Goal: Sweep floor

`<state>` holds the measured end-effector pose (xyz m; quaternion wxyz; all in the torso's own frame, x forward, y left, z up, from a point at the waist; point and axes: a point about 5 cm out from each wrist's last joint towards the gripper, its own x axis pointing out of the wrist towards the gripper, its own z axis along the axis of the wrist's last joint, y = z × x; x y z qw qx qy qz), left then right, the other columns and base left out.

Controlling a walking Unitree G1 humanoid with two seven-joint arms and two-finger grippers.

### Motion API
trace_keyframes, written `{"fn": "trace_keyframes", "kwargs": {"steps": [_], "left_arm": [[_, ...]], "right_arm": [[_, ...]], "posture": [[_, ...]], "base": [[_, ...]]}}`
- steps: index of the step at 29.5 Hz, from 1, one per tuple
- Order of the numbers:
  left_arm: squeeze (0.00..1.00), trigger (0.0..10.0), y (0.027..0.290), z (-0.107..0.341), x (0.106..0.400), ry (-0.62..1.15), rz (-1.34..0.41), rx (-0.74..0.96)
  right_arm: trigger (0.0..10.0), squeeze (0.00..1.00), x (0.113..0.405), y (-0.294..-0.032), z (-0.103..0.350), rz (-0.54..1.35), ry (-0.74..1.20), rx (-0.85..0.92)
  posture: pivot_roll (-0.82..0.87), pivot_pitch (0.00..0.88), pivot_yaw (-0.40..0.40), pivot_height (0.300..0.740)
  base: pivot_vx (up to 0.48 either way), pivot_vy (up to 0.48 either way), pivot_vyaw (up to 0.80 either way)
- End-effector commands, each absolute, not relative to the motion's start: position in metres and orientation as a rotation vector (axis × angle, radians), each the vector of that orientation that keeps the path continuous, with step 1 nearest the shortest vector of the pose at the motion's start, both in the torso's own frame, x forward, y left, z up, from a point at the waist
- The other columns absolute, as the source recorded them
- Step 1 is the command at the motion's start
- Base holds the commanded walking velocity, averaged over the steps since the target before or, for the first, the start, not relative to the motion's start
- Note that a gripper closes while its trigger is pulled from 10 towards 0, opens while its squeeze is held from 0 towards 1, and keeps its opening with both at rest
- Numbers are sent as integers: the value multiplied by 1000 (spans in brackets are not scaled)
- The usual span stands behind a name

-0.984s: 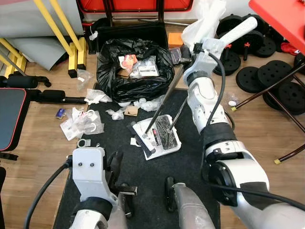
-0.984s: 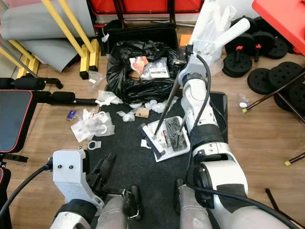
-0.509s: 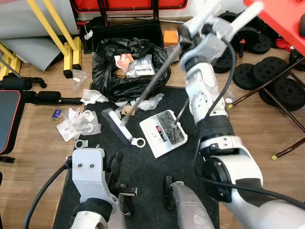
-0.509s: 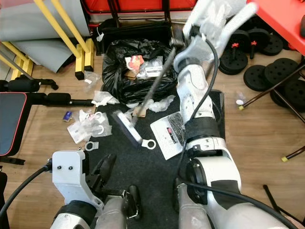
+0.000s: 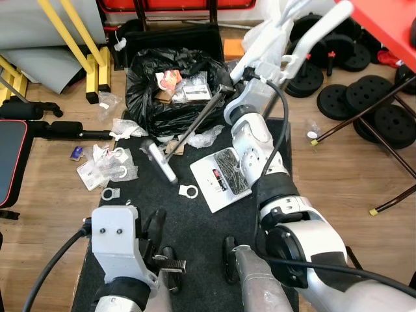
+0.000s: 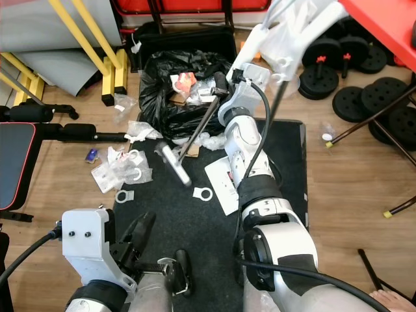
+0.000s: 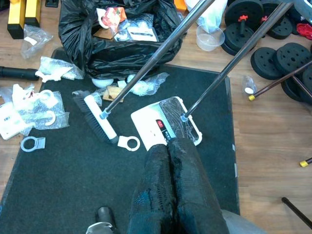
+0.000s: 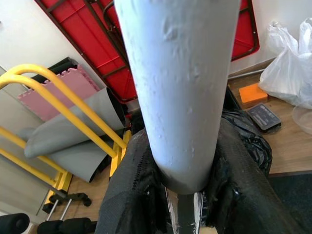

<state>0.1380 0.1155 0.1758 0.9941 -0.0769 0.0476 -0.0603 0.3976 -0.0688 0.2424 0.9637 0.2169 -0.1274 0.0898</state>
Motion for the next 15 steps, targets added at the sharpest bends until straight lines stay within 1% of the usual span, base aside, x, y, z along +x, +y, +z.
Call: {"fn": "trace_keyframes", "kwargs": {"steps": [1,13,14,15], "left_arm": [[0,10000,112,173,133,133,-107,-163],[0,10000,112,174,133,135,-107,-166],[0,10000,112,173,134,134,-107,-166],[0,10000,112,173,134,134,-107,-166]], "right_arm": [[10000,0,395,-63,242,202,-271,462],[10000,0,396,-61,254,206,-299,458],[10000,0,398,-62,255,195,-281,496],[10000,0,398,-62,255,195,-281,496]], "posture": [[22,443,-10,740],[21,442,-12,740],[16,437,-11,740],[16,437,-11,740]], "base": [[0,0,0],[0,0,0],[0,0,0],[0,0,0]]}}
